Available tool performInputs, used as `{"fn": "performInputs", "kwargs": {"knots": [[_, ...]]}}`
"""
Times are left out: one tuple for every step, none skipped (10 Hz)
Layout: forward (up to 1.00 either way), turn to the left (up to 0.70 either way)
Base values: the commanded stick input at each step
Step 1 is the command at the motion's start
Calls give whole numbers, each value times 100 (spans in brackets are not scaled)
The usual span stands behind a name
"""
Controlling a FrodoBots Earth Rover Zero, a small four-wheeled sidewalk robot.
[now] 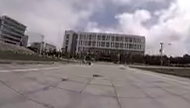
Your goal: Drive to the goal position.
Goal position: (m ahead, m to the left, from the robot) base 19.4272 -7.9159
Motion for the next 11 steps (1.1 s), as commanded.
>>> {"fn": "performInputs", "kwargs": {"knots": [[70, 0], [70, 0], [70, 0], [70, 0], [70, 0], [70, 0], [70, 0], [70, 0], [70, 0], [70, 0], [70, 0]]}}
